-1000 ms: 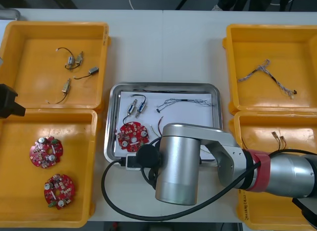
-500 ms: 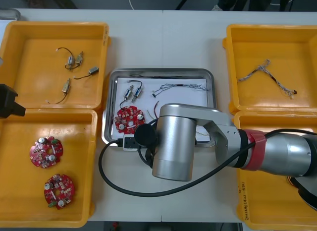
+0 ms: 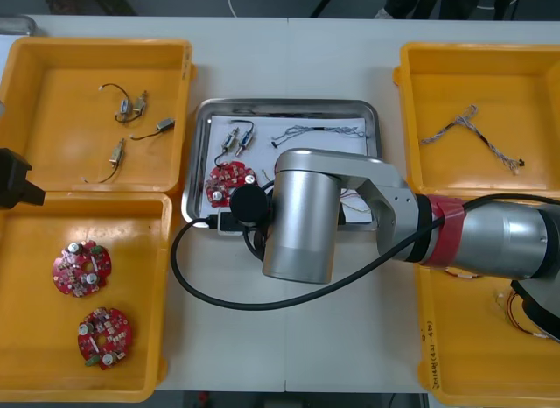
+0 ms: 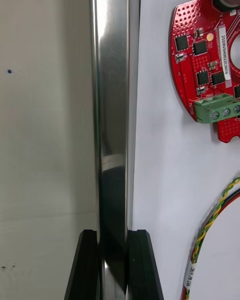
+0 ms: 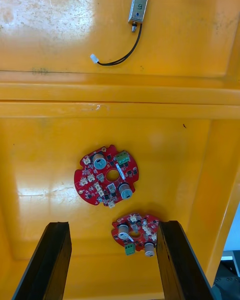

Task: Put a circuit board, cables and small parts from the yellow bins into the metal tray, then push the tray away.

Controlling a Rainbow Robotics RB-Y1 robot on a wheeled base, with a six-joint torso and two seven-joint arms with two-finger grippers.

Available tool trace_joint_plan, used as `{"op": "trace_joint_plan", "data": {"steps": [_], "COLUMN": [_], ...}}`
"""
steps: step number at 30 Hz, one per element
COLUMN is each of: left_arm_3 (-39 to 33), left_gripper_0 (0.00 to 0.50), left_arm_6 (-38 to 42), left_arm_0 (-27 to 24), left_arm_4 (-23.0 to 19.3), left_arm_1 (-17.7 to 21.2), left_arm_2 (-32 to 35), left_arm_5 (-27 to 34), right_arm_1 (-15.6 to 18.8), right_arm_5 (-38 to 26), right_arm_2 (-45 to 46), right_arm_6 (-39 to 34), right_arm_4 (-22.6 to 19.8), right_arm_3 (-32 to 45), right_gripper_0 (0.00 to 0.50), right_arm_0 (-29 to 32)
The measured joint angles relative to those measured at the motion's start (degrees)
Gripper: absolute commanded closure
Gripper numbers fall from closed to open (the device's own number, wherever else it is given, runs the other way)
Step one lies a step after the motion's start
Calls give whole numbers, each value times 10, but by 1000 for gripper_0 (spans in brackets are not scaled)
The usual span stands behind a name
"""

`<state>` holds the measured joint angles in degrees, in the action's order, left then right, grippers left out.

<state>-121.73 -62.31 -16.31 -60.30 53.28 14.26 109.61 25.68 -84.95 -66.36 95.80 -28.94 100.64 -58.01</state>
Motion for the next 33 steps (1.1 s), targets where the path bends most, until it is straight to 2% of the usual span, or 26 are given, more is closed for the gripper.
{"op": "trace_joint_plan", "data": {"steps": [19,33], "left_arm_3": [0,0], "left_gripper_0": [0,0], "left_arm_6": [0,0], "left_arm_0": [0,0], "left_arm_4": [0,0], "left_arm_1": [0,0], "left_arm_2": [0,0], "left_arm_5": [0,0], "right_arm_1": [13,23], "right_arm_5": [69,166], "right_arm_2": [0,-44], "right_arm_6": [0,0], "right_arm_4": [-4,-17], "right_arm_3": [-71,-136], "right_gripper_0": [500,500], "right_arm_0": [-49,-90]}}
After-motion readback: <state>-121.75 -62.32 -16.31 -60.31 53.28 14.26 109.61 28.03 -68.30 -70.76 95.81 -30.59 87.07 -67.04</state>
